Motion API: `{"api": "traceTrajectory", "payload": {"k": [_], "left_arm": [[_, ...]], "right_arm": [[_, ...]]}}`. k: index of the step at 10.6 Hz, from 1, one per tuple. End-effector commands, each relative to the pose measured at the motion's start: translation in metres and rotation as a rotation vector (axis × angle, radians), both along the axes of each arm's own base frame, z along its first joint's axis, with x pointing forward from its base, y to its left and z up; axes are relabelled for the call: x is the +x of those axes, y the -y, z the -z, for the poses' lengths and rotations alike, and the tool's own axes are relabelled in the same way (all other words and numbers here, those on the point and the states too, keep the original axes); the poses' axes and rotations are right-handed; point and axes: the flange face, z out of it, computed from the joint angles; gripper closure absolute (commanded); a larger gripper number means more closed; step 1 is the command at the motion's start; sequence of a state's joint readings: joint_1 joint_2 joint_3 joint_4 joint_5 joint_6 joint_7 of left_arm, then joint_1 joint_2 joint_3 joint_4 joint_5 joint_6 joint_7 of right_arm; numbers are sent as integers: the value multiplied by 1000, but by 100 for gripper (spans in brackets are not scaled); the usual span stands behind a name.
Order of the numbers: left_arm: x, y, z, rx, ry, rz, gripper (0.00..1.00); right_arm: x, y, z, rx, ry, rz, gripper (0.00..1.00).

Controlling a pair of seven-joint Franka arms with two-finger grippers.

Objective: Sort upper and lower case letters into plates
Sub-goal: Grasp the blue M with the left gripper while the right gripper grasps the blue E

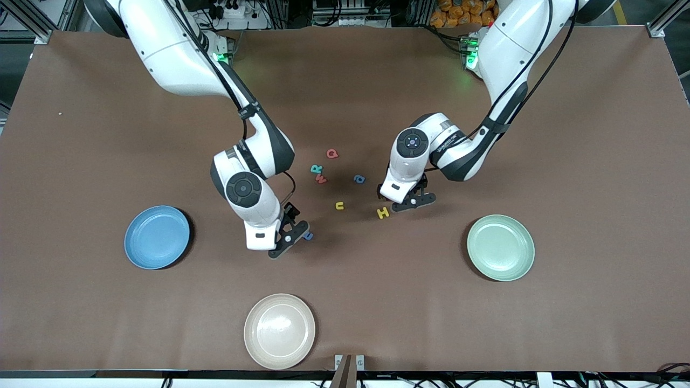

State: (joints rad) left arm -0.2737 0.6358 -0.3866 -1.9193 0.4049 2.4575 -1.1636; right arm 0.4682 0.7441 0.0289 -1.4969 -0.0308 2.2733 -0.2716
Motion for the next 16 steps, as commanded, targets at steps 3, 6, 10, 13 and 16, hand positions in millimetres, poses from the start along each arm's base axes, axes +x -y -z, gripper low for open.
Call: {"api": "traceTrajectory", "payload": {"k": [3, 6, 10, 13, 16], "left_arm": [[-5, 6, 8, 0, 15, -1, 19], [-4, 6, 7, 1, 17, -2, 41], [8, -4, -26, 8, 58, -65, 100], [34, -40, -96, 73, 108, -67, 100], [72, -105, -133, 96, 124, -18, 100]], "right_arm": [[-2, -38, 23, 7, 8, -51, 0], [-9, -53, 46, 19, 22, -31, 0], [-12, -53, 56, 15, 9, -30, 0], [-12, -53, 60, 13, 6, -29, 1], [-12, -55, 63, 24, 21, -29, 76]]}}
